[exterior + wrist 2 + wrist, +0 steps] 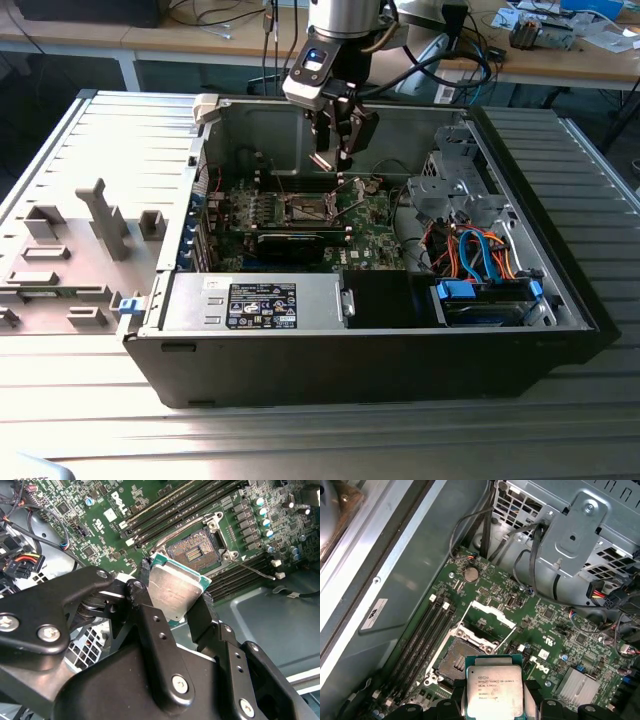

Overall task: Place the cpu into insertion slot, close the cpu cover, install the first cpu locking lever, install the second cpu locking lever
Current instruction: 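Place the cpu into insertion slot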

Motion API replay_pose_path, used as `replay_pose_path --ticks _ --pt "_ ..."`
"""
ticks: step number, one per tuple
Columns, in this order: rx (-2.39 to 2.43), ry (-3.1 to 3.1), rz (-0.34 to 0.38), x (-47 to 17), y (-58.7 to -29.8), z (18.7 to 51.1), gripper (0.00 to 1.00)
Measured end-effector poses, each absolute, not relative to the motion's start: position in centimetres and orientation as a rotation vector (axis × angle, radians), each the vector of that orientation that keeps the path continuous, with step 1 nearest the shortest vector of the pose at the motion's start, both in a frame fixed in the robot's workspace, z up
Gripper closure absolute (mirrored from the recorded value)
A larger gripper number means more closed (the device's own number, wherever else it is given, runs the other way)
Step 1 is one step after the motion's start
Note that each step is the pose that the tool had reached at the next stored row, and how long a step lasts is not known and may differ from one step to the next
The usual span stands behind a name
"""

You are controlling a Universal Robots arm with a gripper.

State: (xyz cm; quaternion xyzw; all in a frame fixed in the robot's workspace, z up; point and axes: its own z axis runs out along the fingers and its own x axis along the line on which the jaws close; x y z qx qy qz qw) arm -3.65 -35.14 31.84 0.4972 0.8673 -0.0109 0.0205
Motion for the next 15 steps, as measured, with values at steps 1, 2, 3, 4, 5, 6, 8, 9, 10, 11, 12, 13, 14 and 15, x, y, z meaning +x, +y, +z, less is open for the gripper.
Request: replay_pose_path --ticks 1,2,3,4,5,6,8,9,10,11,12,13,14,15 --pt "1.543 2.689 -0.034 -3.65 -35.14 31.84 0.46" --pt "1.547 2.687 -0.034 -3.65 -35.14 31.84 0.46" --pt "1.548 2.686 -0.034 -3.65 -35.14 31.83 0.46" --pt "1.550 2.685 -0.034 -3.65 -35.14 31.83 0.46" --pt "1.552 2.684 -0.034 -3.65 -35.14 31.83 0.46" --pt "1.555 2.682 -0.034 -3.65 -35.14 31.82 0.46" --pt "1.558 2.681 -0.034 -3.65 -35.14 31.82 0.46" --pt "1.562 2.678 -0.034 -3.65 -35.14 31.82 0.46" --pt "1.565 2.677 -0.035 -3.65 -35.14 31.81 0.46" --pt "1.566 2.676 -0.034 -3.65 -35.14 31.81 0.46" --pt "1.568 2.675 -0.035 -3.65 -35.14 31.81 0.46" --pt "1.570 2.674 -0.035 -3.65 -35.14 31.81 0.46" --pt "1.571 2.673 -0.035 -3.65 -35.14 31.81 0.46" --pt "1.574 2.672 -0.035 -3.65 -35.14 31.80 0.46"
